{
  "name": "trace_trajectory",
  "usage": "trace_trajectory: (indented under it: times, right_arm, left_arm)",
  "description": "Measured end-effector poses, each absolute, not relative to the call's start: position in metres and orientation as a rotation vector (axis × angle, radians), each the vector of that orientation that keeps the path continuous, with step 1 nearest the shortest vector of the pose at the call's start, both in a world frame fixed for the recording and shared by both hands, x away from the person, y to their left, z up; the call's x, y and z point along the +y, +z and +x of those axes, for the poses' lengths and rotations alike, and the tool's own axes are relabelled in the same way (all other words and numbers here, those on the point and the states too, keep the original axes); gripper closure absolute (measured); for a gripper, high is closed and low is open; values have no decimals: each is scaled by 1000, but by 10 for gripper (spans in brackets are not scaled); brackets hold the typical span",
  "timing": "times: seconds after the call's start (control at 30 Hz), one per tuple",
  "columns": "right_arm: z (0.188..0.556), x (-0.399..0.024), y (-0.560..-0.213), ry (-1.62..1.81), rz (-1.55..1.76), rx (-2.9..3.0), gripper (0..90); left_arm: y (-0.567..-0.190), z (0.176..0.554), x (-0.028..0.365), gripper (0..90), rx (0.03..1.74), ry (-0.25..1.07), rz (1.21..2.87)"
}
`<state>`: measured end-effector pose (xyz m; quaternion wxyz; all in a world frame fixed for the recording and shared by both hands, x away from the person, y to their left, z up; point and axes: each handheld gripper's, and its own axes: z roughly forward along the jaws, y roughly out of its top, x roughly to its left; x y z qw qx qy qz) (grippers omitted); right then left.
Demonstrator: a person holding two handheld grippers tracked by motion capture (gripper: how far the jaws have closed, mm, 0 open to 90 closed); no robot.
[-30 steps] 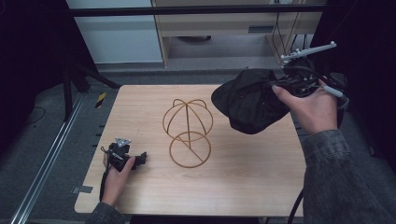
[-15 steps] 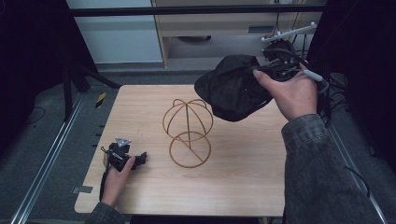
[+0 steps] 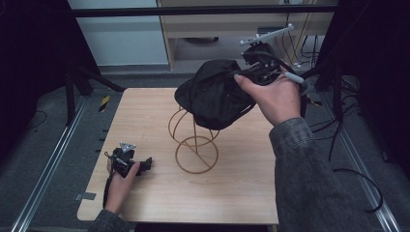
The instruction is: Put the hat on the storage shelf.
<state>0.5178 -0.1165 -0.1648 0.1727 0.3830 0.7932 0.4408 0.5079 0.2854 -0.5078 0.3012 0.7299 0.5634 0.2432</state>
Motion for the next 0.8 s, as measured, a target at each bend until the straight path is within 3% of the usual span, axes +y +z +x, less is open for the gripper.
trace_trajectory:
  times: [0.8]
  right_arm:
    - [522,-76,-212,1198,1071,2407,873]
  left_arm:
    - [-508,508,285,0,1492,644,1939]
